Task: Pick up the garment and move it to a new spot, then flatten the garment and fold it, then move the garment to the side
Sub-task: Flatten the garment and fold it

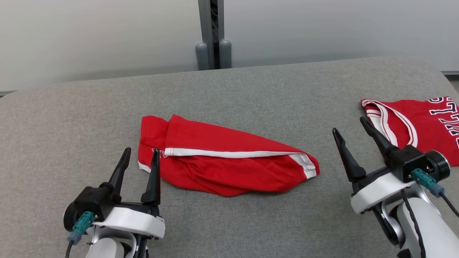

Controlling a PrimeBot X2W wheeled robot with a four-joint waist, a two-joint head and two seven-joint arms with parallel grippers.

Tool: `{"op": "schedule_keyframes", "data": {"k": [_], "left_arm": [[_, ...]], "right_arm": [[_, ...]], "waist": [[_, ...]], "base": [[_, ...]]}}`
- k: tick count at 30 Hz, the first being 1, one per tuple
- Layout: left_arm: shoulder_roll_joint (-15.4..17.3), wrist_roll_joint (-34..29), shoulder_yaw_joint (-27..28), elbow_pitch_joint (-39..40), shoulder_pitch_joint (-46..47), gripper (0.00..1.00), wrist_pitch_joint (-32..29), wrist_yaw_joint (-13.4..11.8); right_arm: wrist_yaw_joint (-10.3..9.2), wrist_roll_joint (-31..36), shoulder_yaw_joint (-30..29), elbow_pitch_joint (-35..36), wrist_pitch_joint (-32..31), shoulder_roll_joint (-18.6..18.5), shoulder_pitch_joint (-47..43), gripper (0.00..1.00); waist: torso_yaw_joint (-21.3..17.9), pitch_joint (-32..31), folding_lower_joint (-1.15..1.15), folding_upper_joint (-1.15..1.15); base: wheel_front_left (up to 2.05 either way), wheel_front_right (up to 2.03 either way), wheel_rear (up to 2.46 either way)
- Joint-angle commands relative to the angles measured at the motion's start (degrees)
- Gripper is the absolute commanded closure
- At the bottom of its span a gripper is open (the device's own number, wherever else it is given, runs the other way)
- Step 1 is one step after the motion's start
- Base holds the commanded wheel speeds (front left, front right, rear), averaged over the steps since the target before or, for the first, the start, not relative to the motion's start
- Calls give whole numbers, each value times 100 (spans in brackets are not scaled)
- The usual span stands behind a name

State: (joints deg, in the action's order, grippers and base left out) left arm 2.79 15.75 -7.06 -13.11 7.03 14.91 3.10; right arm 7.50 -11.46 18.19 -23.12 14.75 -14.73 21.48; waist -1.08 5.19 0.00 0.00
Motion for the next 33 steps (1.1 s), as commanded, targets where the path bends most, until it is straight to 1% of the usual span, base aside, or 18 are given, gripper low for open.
{"op": "schedule_keyframes", "data": {"k": [1,4,8,10,13,16,20,25,33], "left_arm": [[23,30,15,-14,93,0,27,-3],[23,-10,0,-119,141,0,27,-10],[22,-87,11,-292,266,0,27,-39],[22,-17,5,-522,308,0,26,-23],[23,52,-52,-1035,605,0,-36,26],[60,64,-114,-1584,926,0,-423,35],[112,98,-115,-2025,1330,0,-752,4],[161,106,-115,-2344,1639,0,-898,-53],[187,131,-139,-2694,1880,0,-1086,-150]], "right_arm": [[-1,85,-162,176,46,119,-193,0],[-1,279,-400,499,52,378,-458,0],[-1,450,-459,688,56,540,-613,0],[-1,487,-510,727,57,598,-633,0],[-1,526,-596,781,57,628,-625,0],[-1,546,-603,785,58,653,-626,0],[-1,564,-634,762,59,700,-642,0],[-1,589,-669,748,60,765,-651,0],[-1,609,-692,762,61,820,-653,0]], "waist": [[-32,16,0,0],[-93,72,0,0],[-176,176,0,0],[-228,238,0,0],[-311,335,0,0],[-393,432,0,0],[-493,528,0,0],[-561,614,0,0],[-597,690,0,0]], "base": [[0,0,0],[0,0,0],[0,0,0],[0,0,0],[0,0,0],[0,0,0],[0,0,0],[0,0,0],[0,0,0]]}}
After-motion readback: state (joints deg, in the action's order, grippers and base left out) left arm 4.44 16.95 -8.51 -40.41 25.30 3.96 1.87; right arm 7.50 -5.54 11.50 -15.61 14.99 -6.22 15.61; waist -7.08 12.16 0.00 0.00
